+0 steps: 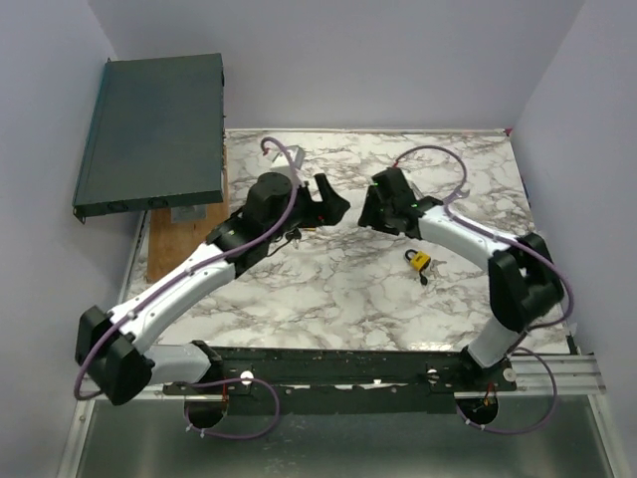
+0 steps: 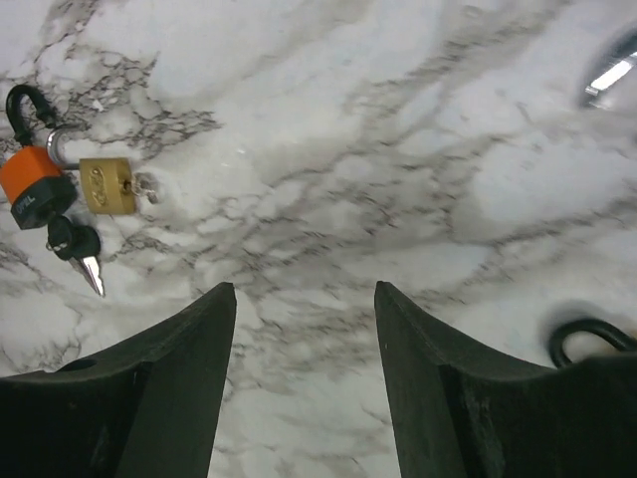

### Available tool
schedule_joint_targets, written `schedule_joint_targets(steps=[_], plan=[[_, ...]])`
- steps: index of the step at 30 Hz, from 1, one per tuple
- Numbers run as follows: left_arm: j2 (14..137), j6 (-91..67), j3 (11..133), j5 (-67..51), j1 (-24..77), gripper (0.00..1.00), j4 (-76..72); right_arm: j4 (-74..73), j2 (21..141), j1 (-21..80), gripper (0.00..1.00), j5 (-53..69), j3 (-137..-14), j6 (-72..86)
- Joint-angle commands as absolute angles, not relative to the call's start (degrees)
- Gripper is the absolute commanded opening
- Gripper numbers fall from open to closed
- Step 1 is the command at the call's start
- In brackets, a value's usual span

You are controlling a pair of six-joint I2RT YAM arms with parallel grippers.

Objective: Lock with the key
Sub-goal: Pick up the lock from the center of the board.

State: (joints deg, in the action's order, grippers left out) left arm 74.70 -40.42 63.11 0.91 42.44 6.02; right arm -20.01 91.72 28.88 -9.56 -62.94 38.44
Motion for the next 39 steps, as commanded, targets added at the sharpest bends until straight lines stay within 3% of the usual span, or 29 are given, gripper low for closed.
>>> schedule_joint_targets(steps=[1, 10, 16, 39], plan=[[65.21, -36.98, 59.37, 4.3, 38.48, 0.86, 15.58, -17.65, 103.56, 33.86, 0.59, -14.32, -72.98, 37.19], [54.35, -33.72, 56.2, 2.54, 32.44, 0.85, 23.29, -21.97, 124.07, 40.27, 0.59, -19.85, -94.48, 34.78], [50.05, -32.96, 53.83, 0.91, 29.09, 0.85, 24.65, -25.15, 131.71, 42.19, 0.59, -21.79, -103.44, 33.54], [49.92, -33.49, 51.2, -3.96, 26.19, 0.85, 22.59, -32.22, 137.3, 47.44, 0.59, -27.04, -111.55, 32.39]])
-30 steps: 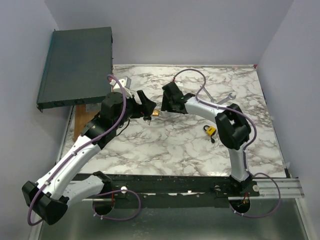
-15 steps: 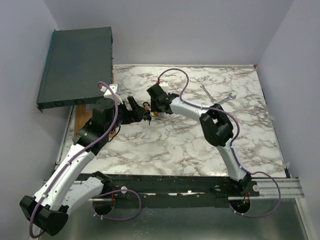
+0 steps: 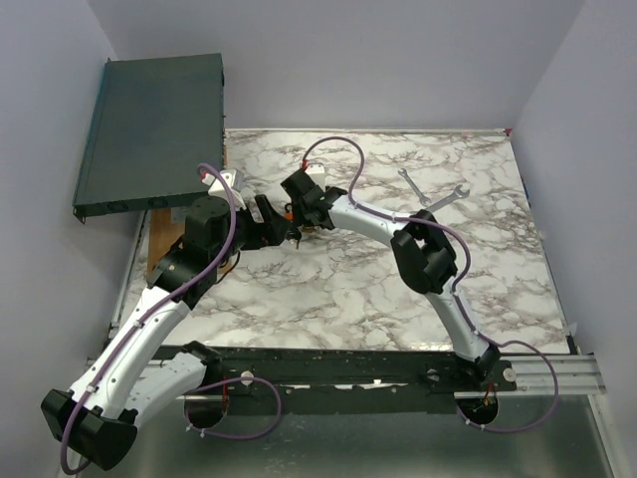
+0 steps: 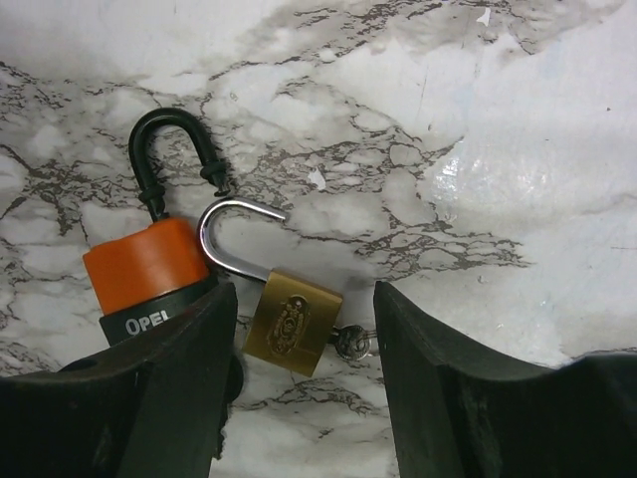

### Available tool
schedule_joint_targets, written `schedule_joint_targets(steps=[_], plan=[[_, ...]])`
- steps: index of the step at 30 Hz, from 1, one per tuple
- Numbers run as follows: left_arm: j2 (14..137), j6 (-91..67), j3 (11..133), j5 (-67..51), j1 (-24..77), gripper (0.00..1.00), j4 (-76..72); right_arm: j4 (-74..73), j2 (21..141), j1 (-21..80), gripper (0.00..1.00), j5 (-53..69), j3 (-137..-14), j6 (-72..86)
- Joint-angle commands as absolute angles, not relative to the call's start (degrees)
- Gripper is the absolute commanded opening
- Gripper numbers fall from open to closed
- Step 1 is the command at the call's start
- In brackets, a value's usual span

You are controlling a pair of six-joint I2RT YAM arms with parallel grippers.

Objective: Lock with the key
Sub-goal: Pick up the lock from the center of the board.

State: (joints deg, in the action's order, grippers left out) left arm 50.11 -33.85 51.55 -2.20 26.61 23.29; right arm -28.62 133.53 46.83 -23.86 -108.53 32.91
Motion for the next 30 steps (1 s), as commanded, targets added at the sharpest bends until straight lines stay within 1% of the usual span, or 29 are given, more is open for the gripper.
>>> schedule_joint_targets(steps=[1, 6, 12, 16, 21, 25, 27, 29, 30], plan=[[49.88, -33.49, 51.24, -3.96, 26.17, 0.85, 22.72, -32.3, 137.45, 47.51, 0.57, -26.92, -111.62, 32.27], [49.79, -33.31, 51.15, -4.05, 25.86, 0.85, 22.77, -31.85, 137.88, 47.46, 0.54, -26.2, -110.06, 32.08], [50.47, -33.96, 50.91, -4.44, 25.75, 0.85, 22.61, -30.84, 135.56, 47.44, 0.3, -27.35, -105.21, 32.65], [52.05, -35.01, 50.45, -5.23, 25.75, 0.84, 21.61, -26.2, 130.07, 47.31, 0.23, -27.87, -97.92, 31.65], [54.78, -36.01, 50.36, -6.7, 25.75, 0.81, 20.33, -19.92, 122.6, 47.1, 0.17, -26.53, -89.41, 29.74], [57.44, -34.95, 51.12, -8.36, 25.75, 0.74, 19.9, -15.13, 115.88, 46.93, 0.16, -24.47, -82.74, 27.62], [58.88, -32.85, 51.96, -9.75, 25.75, 0.67, 19.86, -12.5, 112.19, 46.93, 0.15, -23.21, -78.82, 26.29], [59.2, -29.89, 51.93, -12.15, 25.75, 0.65, 17.98, -10.86, 108.06, 46.93, 0.15, -20.68, -75.53, 24.98], [58.82, -28.58, 51.72, -13.34, 25.78, 0.62, 16.73, -10.37, 105.92, 46.94, 0.15, -19.75, -73.83, 24.51]])
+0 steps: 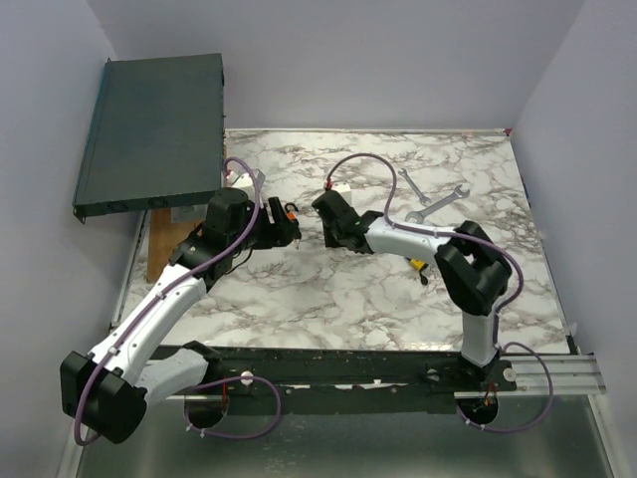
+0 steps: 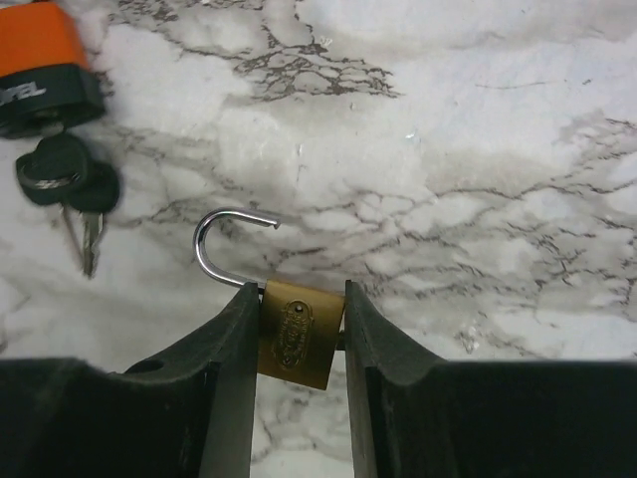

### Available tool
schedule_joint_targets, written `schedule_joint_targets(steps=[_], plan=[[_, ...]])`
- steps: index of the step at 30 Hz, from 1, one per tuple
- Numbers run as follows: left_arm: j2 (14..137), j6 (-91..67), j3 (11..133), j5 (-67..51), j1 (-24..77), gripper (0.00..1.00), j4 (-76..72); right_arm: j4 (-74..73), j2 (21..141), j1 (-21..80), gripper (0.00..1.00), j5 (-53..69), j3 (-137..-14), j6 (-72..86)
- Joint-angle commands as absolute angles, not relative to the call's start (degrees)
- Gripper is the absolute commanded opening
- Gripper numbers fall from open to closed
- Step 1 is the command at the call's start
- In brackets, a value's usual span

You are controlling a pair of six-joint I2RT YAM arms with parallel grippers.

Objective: Lock with the key
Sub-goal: Pick up the lock from the center of the board.

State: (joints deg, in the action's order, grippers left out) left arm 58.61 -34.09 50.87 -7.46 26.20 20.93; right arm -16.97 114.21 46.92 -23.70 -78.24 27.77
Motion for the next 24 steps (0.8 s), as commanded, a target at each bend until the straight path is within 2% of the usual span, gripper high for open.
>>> schedule_joint_targets(steps=[1, 9, 13, 20, 24], plan=[[58.32, -26.93, 51.68, -14.42, 25.83, 0.6, 15.52, -10.2, 103.57, 46.96, 0.15, -18.7, -72.61, 24.11], [56.06, -12.83, 55.02, -23.63, 27.26, 0.57, 8.04, -14.52, 88.68, 46.99, 0.15, -13.93, -69.19, 22.77], [53.17, -2.48, 53.99, -20.57, 30.69, 0.61, 2.86, -18.19, 82.63, 46.91, 0.15, -10.79, -70.7, 22.36], [47.12, 14.66, 44.12, -19.97, 35.39, 0.58, -14.21, -25.13, 77.23, 46.93, 0.15, -8.89, -74.2, 21.92], [47.69, 27.82, 40.89, -14.88, 41.59, 0.58, -15.8, -27.75, 75.12, 46.93, 0.15, -7.5, -75.77, 21.79]])
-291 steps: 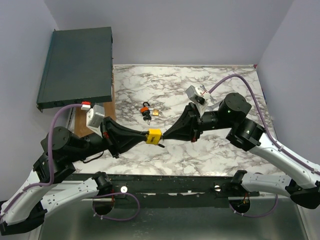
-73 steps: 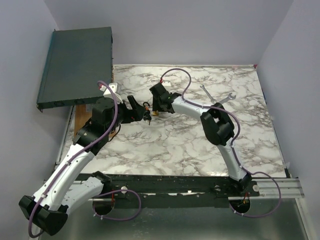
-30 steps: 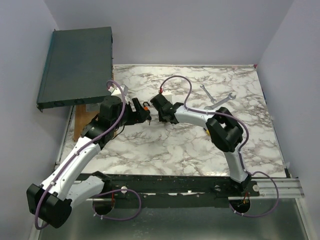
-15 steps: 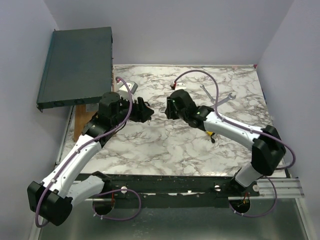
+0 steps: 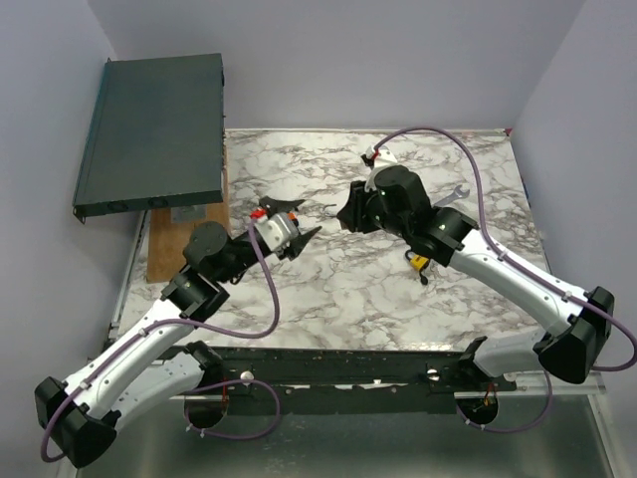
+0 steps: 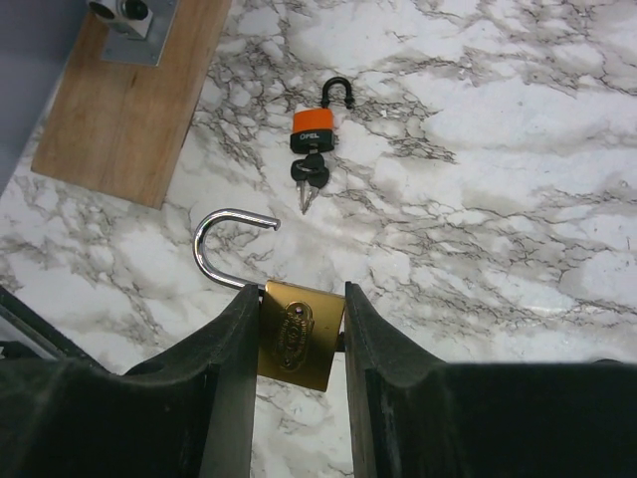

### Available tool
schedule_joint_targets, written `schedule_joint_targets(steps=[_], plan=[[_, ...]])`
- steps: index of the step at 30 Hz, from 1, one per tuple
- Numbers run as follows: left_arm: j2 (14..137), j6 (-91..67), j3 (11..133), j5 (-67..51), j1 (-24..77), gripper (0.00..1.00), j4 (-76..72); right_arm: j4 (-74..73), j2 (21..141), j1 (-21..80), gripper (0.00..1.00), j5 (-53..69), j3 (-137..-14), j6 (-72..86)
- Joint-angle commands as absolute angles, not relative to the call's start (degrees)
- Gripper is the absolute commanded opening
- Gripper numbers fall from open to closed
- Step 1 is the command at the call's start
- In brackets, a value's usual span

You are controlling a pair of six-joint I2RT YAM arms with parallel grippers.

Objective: Lock with the key
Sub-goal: Pick up the lock from the center of the board.

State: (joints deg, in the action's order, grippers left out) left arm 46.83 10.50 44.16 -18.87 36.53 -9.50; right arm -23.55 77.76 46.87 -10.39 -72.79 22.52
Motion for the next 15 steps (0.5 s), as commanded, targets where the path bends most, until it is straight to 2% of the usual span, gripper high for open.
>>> schedule_joint_targets(steps=[1, 4, 15], plan=[[47.69, 29.65, 39.85, -13.73, 42.46, 0.58, -17.42, -28.3, 74.74, 46.93, 0.15, -7.01, -76.05, 21.7], [47.95, 36.25, 36.7, -9.64, 45.58, 0.56, -23.16, -29.83, 73.99, 46.94, 0.15, -5.82, -77.02, 21.46], [52.27, 51.49, 35.3, -5.02, 51.8, 0.55, -24.61, -34.33, 73.5, 46.93, 0.15, -2.11, -80.35, 20.81]])
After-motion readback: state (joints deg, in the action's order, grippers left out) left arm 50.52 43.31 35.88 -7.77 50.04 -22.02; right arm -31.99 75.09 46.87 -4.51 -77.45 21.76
